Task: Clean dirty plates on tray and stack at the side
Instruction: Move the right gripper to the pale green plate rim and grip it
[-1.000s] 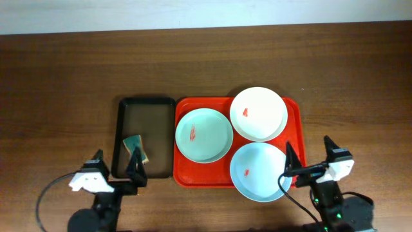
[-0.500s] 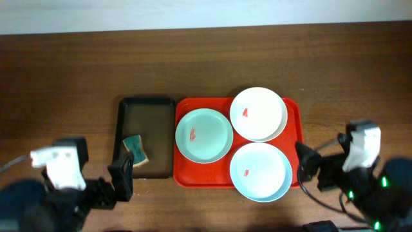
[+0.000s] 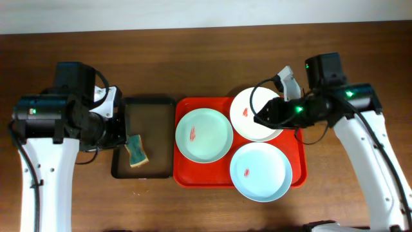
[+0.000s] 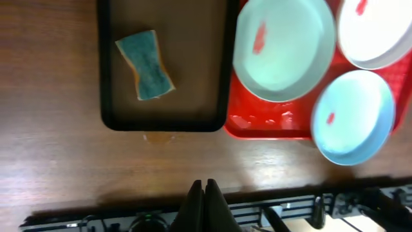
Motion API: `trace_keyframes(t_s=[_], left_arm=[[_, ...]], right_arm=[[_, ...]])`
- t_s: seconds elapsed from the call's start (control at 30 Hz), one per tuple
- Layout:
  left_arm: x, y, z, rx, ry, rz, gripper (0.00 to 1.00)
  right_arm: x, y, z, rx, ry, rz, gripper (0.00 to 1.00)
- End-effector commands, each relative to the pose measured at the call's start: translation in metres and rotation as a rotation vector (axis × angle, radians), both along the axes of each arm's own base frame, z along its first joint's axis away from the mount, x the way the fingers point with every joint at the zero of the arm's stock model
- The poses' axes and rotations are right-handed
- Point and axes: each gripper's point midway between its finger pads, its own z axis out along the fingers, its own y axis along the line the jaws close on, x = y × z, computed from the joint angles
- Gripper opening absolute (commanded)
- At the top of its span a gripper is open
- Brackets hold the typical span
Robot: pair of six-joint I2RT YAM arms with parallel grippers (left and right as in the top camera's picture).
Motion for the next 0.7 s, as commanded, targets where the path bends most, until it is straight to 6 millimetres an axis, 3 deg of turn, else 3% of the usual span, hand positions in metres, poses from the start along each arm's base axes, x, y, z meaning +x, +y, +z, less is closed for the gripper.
trace_keyframes(t_s=[0.0,0.03,0.2,0.33,0.5,0.67], left_arm=[[-0.002,0.006,-0.003,0.042,0.003,-0.002,0.0],[-0.002,0.006,-0.007,0.042,0.012,-0.002,0.0],[0.005,0.005,-0.036,0.042,0.039,-0.003,0.07],[0.013,0.005,-0.056,0.042,0.035,-0.002,0.21],[0.013,0.008,-0.063,0.054,0.045,0.011,0.26],[0.012,0.008,-0.067,0.056,0.053,0.019,0.29]], right_arm=[[0.008,-0.012,-0.018,-0.11,0.067,-0.1,0.45],[0.009,-0.012,-0.024,-0.149,0.079,-0.122,0.49],[0.017,-0.002,-0.053,-0.358,0.074,-0.144,0.5],[0.02,0.021,-0.097,-0.481,0.131,-0.112,0.5],[0.026,0.046,-0.15,-0.518,0.203,-0.066,0.33],[0.03,0.048,-0.172,-0.518,0.234,-0.095,0.33]])
